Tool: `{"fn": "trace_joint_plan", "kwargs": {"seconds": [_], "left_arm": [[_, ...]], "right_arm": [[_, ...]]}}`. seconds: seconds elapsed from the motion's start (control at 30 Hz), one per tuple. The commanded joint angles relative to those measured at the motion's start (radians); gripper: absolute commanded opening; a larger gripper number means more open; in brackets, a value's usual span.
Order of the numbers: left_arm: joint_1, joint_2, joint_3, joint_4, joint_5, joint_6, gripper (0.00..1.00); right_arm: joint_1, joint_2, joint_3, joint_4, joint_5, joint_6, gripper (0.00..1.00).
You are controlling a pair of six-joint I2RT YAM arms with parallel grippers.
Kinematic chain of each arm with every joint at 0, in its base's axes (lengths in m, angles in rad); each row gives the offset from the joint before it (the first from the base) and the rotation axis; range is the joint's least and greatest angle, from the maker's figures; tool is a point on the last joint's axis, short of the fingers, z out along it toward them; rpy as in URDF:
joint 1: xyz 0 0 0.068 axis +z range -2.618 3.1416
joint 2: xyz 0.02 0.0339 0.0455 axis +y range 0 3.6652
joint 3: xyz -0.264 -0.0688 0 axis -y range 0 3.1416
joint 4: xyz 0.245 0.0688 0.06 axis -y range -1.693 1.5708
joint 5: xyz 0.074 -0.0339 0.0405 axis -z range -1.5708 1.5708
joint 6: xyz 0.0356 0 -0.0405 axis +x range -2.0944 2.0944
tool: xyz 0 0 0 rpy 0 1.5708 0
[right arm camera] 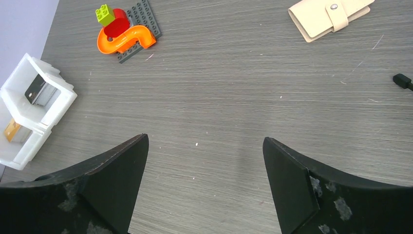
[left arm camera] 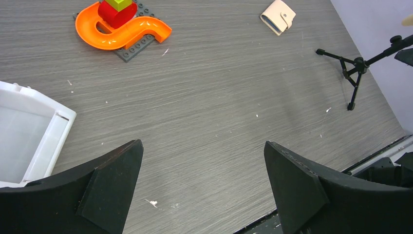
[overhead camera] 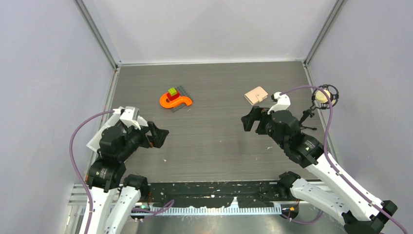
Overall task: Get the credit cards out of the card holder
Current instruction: Move the card holder to the center of the board.
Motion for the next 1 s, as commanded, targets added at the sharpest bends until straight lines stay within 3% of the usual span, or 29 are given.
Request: {"fn": "trace_joint_plan", "kwargs": {"seconds": [0.0, 0.3, 0.47, 0.5, 0.7, 0.97], "left_arm": [[0.005, 0.004, 0.027, 0.033, 0.021, -0.006, 0.99], [0.005, -0.005, 0.025, 0.033, 0.018, -0.008, 0.99], [0.005, -0.01, 0.025, 0.036, 0.024, -0.012, 0.99], [0.006, -0.013, 0.025, 0.036, 0.022, -0.012, 0.99], [0.005, -0.017, 0.023, 0.037, 0.021, -0.012, 0.99], [0.006, -0.01, 0.019, 0.039, 0.042, -0.021, 0.99]], "right_arm": [[-0.002, 0.005, 0.008, 0.04, 0.034, 0.024, 0.95], [-0.001, 0.072, 0.006, 0.085, 0.118, -0.006, 0.96], [-0.001, 0.158, -0.01, 0.203, 0.306, -0.209, 1.0], [-0.001, 0.193, -0.014, 0.258, 0.337, -0.331, 0.98], [-0.01, 0.465, 0.057, 0.35, 0.468, -0.646, 0.78], [-0.083, 0.895, 0.294, 0.284, 0.427, -0.764, 0.66]]}}
